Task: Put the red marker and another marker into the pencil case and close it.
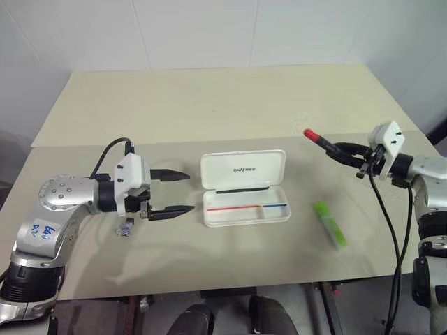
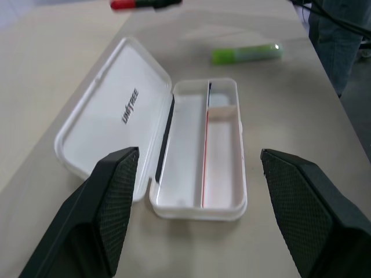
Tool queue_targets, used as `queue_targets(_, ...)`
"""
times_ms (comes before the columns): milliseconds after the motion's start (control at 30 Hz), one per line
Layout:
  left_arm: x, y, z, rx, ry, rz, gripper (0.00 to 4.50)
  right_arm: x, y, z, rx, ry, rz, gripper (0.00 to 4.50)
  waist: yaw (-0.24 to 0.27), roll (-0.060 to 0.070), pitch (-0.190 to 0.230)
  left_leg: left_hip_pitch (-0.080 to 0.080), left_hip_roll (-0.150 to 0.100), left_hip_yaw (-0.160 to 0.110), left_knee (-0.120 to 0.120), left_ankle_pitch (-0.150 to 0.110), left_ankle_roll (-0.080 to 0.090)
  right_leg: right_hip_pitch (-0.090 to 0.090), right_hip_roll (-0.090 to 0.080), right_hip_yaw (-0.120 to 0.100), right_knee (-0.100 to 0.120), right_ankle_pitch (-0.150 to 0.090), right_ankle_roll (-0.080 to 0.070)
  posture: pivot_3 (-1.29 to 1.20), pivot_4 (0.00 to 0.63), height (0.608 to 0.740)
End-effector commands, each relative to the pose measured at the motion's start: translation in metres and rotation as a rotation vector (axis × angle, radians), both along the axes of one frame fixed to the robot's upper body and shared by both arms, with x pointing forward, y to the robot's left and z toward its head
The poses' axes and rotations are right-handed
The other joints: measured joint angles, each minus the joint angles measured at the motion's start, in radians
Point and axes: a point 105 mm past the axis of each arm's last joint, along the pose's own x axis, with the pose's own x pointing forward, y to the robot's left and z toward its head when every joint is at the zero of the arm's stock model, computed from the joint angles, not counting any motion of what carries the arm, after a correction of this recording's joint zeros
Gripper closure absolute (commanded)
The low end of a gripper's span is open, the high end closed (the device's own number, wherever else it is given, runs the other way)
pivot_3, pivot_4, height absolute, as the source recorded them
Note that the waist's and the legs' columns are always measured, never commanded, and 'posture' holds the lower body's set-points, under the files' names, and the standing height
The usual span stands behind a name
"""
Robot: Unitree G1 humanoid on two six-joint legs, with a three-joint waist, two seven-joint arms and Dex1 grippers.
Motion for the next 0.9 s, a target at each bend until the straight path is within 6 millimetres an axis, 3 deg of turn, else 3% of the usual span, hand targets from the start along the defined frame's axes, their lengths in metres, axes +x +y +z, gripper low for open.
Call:
queue_targets(33,-0.001,0.008,0.007,0.015,-0.044,0.022,0.91,-0.016,0.039,0.021,-0.014,-0.065,0.214,3.91,0.0,0.0,0.0,0.0,0.0,0.0,0.0,0.0,0.0,0.0,0.0,0.0,0.0,0.0,0.0,0.0,0.15,0.74)
queue_targets(233,-0.002,0.022,-0.001,0.027,-0.03,0.085,0.91,-0.04,0.096,0.015,-0.012,0.016,0.448,3.91,0.002,0.0,0.0,0.0,0.0,0.0,0.0,-0.001,0.0,0.0,0.0,0.0,0.0,0.0,0.0,0.0,0.15,0.74)
queue_targets(400,-0.003,0.025,-0.002,0.026,-0.029,0.097,0.91,-0.046,0.104,0.013,-0.014,0.042,0.476,3.91,0.011,0.0,0.0,-0.001,0.0,-0.001,0.001,-0.002,0.002,0.0,0.0,0.0,0.001,0.0,-0.001,0.0,0.15,0.74)
queue_targets(533,-0.007,0.028,-0.012,0.04,-0.017,0.121,0.91,-0.045,0.135,-0.031,-0.113,0.082,0.566,3.91,-0.002,-0.001,-0.001,0.001,0.0,0.0,0.001,-0.003,0.003,0.0,0.001,-0.001,0.001,0.002,-0.004,0.0,0.15,0.74)
queue_targets(667,-0.007,0.026,-0.012,0.036,-0.021,0.125,0.91,-0.039,0.142,-0.056,-0.206,0.09,0.584,3.91,-0.013,0.0,0.0,0.0,0.001,0.001,0.002,-0.004,0.002,-0.002,0.001,-0.001,0.003,0.002,-0.004,0.0,0.15,0.74)
queue_targets(900,-0.007,0.021,-0.012,0.025,-0.023,0.119,0.91,-0.024,0.147,-0.076,-0.296,0.096,0.555,3.91,-0.023,0.0,0.0,0.001,0.001,0.001,0.002,-0.004,0.002,-0.003,0.001,-0.002,0.005,0.003,-0.005,0.0,0.15,0.74)
